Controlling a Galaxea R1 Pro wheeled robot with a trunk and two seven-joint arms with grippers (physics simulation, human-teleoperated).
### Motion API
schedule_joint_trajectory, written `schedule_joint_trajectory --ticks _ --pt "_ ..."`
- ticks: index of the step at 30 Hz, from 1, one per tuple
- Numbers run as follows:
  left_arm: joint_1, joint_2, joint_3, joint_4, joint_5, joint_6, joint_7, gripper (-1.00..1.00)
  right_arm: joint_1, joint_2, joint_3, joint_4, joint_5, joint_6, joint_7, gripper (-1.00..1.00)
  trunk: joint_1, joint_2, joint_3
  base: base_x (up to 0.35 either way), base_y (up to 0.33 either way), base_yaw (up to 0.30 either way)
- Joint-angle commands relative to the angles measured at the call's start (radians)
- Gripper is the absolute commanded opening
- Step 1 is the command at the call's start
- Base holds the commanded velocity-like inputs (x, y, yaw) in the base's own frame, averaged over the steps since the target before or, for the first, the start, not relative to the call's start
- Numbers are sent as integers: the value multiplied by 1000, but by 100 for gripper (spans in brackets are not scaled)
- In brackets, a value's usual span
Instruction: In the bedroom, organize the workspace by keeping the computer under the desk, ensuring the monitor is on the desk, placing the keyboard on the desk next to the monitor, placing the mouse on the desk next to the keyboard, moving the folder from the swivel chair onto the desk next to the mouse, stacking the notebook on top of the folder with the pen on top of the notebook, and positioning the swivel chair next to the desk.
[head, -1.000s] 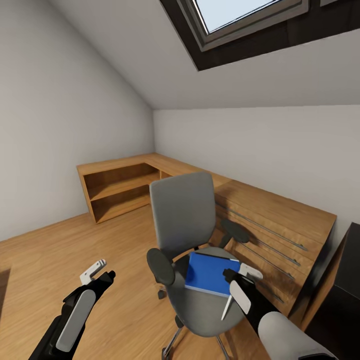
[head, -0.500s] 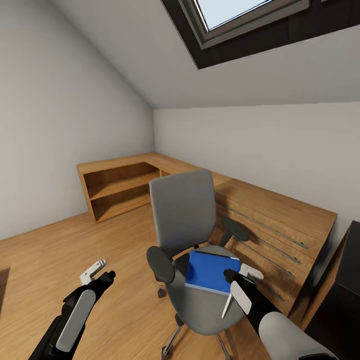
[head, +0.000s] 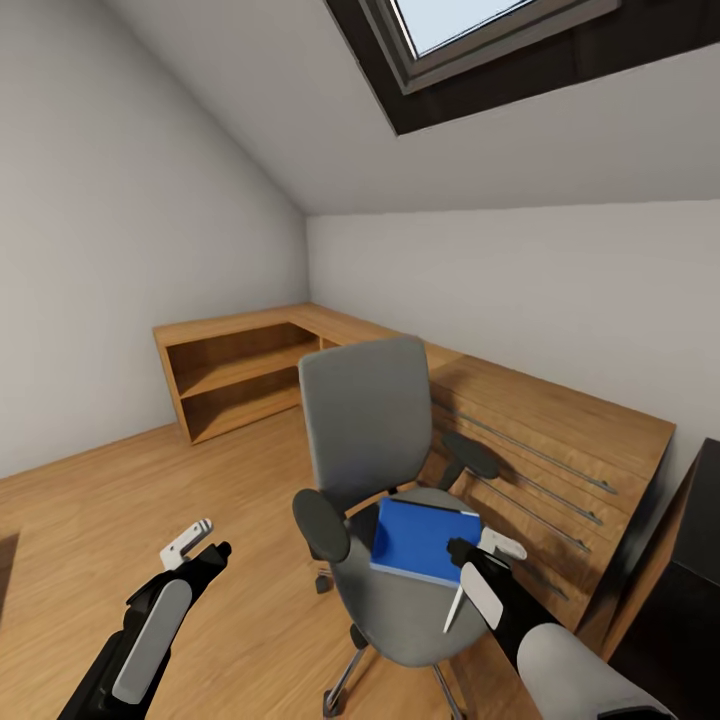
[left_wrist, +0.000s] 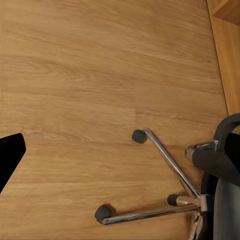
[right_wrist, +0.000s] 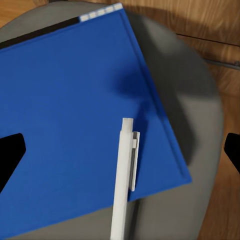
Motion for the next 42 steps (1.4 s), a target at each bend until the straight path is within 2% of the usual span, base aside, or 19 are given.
schedule_joint_trajectory --ticks 1,10,13,20,25,31,36,42 --pt "-1 0 0 -1 7 3 6 100 0 -1 8 -2 -5 6 -9 100 4 -8 -4 0 0 0" --pt "-1 -1 0 -1 7 3 6 100 0 0 8 -1 -5 6 -9 100 8 -15 -7 0 0 0" --pt "-1 -1 0 -1 7 3 7 100 0 0 8 -1 -4 6 -9 100 19 -36 -17 0 0 0" --pt "-1 -1 0 -1 7 3 7 100 0 1 8 -1 -4 5 -9 100 19 -36 -17 0 0 0" --pt "-1 0 0 -1 7 3 7 100 0 1 8 -1 -3 4 -9 100 38 -71 -32 0 0 0" --pt "-1 0 0 -1 7 2 8 100 0 2 8 -1 -3 4 -9 100 38 -71 -32 0 0 0" --pt "-1 0 0 -1 6 2 8 100 0 2 8 -1 -3 4 -9 100 58 -106 -48 0 0 0" --pt "-1 0 0 0 7 2 8 100 0 1 8 -2 -3 6 -9 100 61 -113 -51 0 0 0"
